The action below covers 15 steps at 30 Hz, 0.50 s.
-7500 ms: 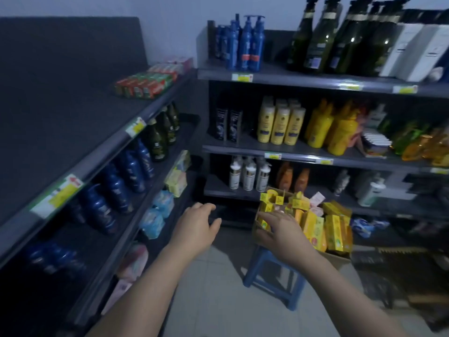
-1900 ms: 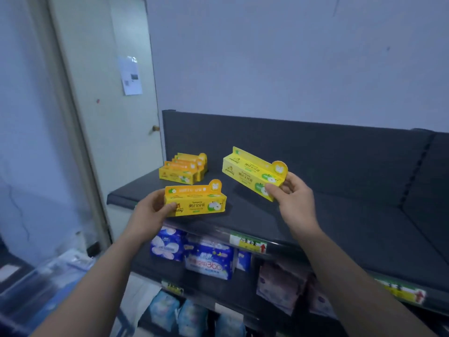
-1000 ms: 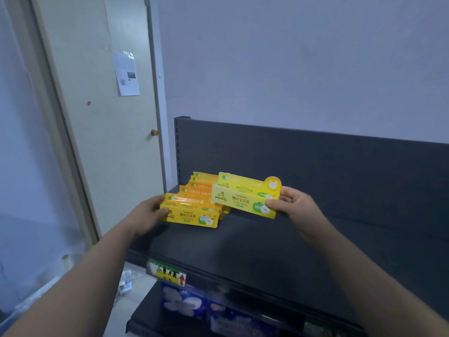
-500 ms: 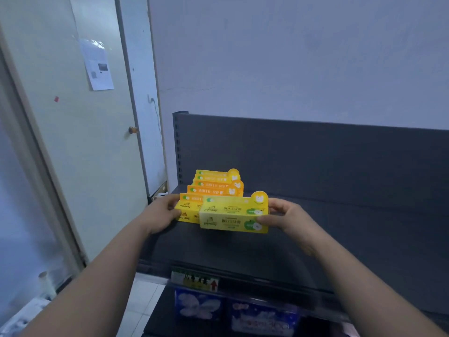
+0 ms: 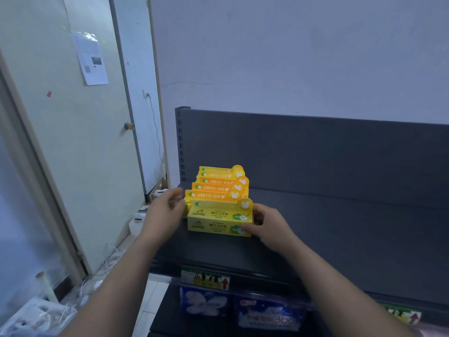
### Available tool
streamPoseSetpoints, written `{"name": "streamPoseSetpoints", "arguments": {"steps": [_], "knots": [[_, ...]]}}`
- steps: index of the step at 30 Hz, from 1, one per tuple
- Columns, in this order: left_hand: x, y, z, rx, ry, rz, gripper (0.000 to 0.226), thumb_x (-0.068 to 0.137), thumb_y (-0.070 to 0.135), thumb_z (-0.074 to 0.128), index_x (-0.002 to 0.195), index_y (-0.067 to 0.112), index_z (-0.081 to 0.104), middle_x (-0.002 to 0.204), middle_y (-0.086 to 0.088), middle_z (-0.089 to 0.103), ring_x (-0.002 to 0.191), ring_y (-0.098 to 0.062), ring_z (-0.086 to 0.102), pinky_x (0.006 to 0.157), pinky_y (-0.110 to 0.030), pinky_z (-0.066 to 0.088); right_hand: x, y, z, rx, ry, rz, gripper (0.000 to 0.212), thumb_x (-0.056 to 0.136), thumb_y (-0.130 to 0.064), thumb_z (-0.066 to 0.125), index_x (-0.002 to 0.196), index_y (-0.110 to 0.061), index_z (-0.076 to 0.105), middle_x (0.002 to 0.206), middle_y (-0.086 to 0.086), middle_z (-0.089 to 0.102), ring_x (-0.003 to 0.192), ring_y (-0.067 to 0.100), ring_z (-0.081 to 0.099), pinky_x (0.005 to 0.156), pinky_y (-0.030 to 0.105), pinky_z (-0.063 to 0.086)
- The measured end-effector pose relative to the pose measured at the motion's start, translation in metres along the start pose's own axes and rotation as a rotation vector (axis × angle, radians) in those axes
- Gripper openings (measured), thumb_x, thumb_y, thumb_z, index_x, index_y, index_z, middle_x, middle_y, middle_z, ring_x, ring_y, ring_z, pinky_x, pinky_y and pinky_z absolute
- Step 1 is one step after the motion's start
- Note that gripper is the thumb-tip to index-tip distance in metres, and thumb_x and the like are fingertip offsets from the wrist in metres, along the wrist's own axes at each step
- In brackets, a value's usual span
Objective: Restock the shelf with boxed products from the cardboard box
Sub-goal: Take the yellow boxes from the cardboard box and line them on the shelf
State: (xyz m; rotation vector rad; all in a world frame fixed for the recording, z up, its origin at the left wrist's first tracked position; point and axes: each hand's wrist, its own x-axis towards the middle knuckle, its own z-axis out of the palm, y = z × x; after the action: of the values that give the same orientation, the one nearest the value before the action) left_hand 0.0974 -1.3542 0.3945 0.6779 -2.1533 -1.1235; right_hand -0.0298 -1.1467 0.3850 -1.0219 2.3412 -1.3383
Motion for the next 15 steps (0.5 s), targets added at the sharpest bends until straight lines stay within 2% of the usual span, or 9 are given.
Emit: {"name": "streamPoseSetpoints", "arguments": {"steps": [3, 5, 7, 10, 12, 15], "knots": [[-0.004, 0.006, 0.005, 0.006, 0.001, 0.051, 0.034, 0.095, 0.016, 0.053, 0.129, 0.014, 0.055, 0.125, 0.000, 0.061, 0.111, -0.013, 0.055, 0.082, -0.027, 0.046, -0.002, -0.002, 0.002, -0.130, 0.017, -0.017, 0.037, 0.078, -0.029, 0.073, 0.112, -0.037, 0.060, 0.115, -0.006, 0.063, 0.105, 0.010, 0.061, 0.093, 0.034, 0.052], [-0.005, 0.011, 0.011, 0.067, -0.008, 0.121, 0.035, 0.095, 0.016, 0.054, 0.130, 0.014, 0.055, 0.125, 0.001, 0.061, 0.116, -0.015, 0.055, 0.088, -0.032, 0.048, -0.005, -0.006, -0.005, -0.240, 0.031, -0.004, 0.053, 0.084, -0.037, 0.069, 0.132, -0.028, 0.049, 0.131, -0.005, 0.052, 0.122, 0.012, 0.049, 0.103, 0.029, 0.041], [-0.008, 0.018, 0.018, 0.129, -0.005, 0.225, 0.038, 0.094, 0.018, 0.055, 0.132, 0.014, 0.054, 0.125, 0.001, 0.060, 0.117, -0.015, 0.054, 0.094, -0.034, 0.047, -0.010, -0.010, -0.017, -0.335, 0.061, 0.015, 0.070, 0.090, -0.042, 0.062, 0.148, -0.017, 0.031, 0.149, -0.002, 0.037, 0.137, 0.014, 0.034, 0.108, 0.026, 0.029], [-0.012, 0.035, 0.034, 0.163, -0.014, 0.317, 0.040, 0.094, 0.020, 0.056, 0.133, 0.016, 0.053, 0.125, 0.004, 0.058, 0.116, -0.012, 0.052, 0.092, -0.026, 0.041, -0.021, -0.008, -0.038, -0.516, 0.115, -0.023, 0.067, 0.095, -0.043, 0.053, 0.150, -0.014, 0.029, 0.154, 0.001, 0.031, 0.141, 0.017, 0.028, 0.116, 0.028, 0.023], [-0.015, 0.047, 0.050, 0.166, -0.057, 0.362, 0.039, 0.094, 0.022, 0.056, 0.133, 0.016, 0.053, 0.127, 0.004, 0.058, 0.117, -0.012, 0.052, 0.094, -0.026, 0.040, -0.033, -0.002, -0.051, -0.621, 0.138, -0.035, 0.063, 0.096, -0.043, 0.049, 0.149, -0.013, 0.030, 0.154, 0.003, 0.031, 0.142, 0.018, 0.026, 0.118, 0.034, 0.019], [-0.023, 0.064, 0.080, 0.167, -0.131, 0.434, 0.037, 0.092, 0.022, 0.059, 0.128, 0.014, 0.056, 0.125, -0.001, 0.059, 0.116, -0.018, 0.054, 0.096, -0.027, 0.038, -0.055, 0.011, -0.068, -0.742, 0.161, 0.005, 0.061, 0.099, -0.043, 0.043, 0.151, -0.016, 0.025, 0.158, 0.001, 0.024, 0.146, 0.016, 0.016, 0.121, 0.035, 0.007]]}}
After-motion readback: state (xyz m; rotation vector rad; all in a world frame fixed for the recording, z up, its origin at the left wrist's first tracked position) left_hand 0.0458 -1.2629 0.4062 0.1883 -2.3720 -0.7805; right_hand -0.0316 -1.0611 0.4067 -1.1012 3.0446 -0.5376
